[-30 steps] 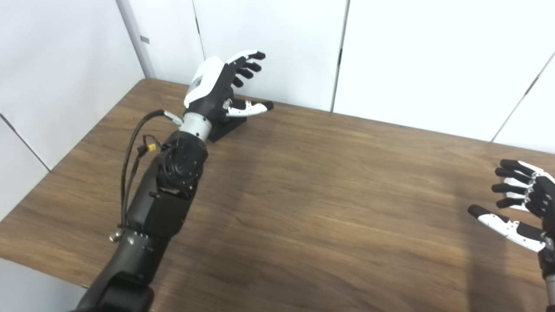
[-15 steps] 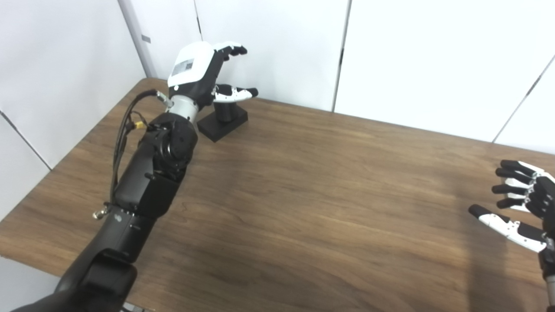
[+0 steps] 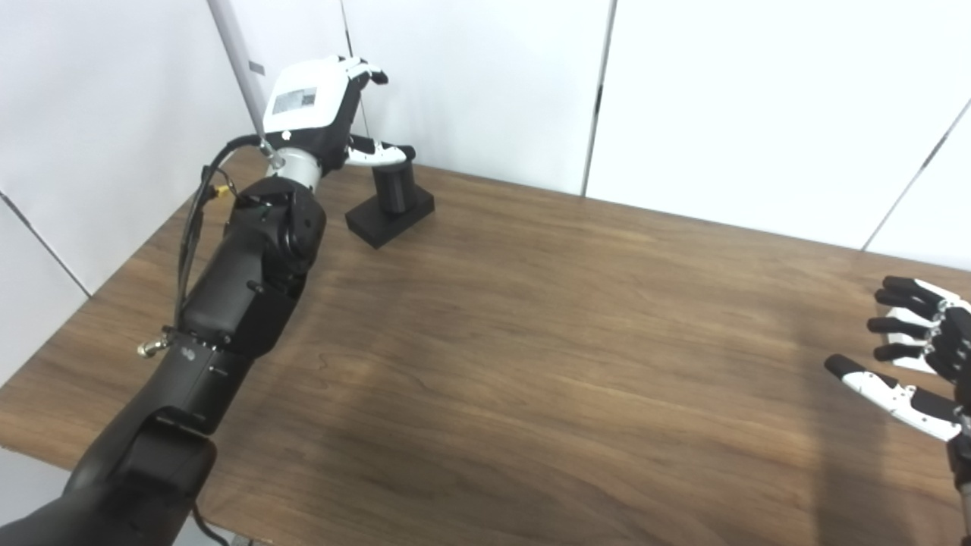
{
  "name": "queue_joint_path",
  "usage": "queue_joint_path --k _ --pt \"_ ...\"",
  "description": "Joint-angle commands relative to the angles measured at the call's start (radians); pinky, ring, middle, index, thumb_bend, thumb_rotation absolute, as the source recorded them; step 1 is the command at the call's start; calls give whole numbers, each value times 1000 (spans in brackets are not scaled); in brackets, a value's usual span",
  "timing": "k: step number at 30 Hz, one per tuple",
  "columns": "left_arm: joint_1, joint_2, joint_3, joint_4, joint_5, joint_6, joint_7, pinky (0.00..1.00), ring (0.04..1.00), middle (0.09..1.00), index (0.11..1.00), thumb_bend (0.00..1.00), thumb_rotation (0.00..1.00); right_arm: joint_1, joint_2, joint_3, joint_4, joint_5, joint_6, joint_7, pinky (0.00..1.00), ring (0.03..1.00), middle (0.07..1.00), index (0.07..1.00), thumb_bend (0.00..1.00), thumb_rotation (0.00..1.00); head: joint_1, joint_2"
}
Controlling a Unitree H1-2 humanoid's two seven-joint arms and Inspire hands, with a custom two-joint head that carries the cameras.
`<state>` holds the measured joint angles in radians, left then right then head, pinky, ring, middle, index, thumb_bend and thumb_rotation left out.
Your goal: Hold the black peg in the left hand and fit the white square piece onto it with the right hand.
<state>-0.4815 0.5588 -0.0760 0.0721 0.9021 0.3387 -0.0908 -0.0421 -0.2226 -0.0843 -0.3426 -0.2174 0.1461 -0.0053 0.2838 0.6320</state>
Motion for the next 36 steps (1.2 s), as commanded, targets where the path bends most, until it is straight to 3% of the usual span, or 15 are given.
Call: queue_joint_path --k 1,8,16,25,31,36 --pt "-67 39 0 5 37 22 17 938 976 937 798 880 448 -32 -17 -11 -18 -9 -49 -11 470 618 717 730 598 0 1 1" --pt "-90 68 -44 41 74 77 -51 935 995 966 810 910 588 -30 -18 -14 -32 -15 -37 -10 452 601 702 712 594 0 1 4" --pt "-96 55 -44 67 65 92 -38 899 993 949 779 858 542 -34 -11 -10 -38 -13 -25 -7 471 615 719 726 553 0 0 3" --pt "-111 60 -74 121 79 126 -71 896 994 964 783 908 638 -42 -12 -13 -26 -15 -42 -13 454 600 706 718 547 0 -2 -1" --pt "-113 50 -65 156 60 129 -56 891 986 952 771 835 582 -40 -9 -14 -31 -17 -39 -14 444 597 703 715 532 0 -1 3" --pt "-115 44 -59 178 62 130 -82 891 986 946 776 856 587 -38 -5 -14 -40 -15 -27 -11 457 606 710 722 520 0 -3 5"
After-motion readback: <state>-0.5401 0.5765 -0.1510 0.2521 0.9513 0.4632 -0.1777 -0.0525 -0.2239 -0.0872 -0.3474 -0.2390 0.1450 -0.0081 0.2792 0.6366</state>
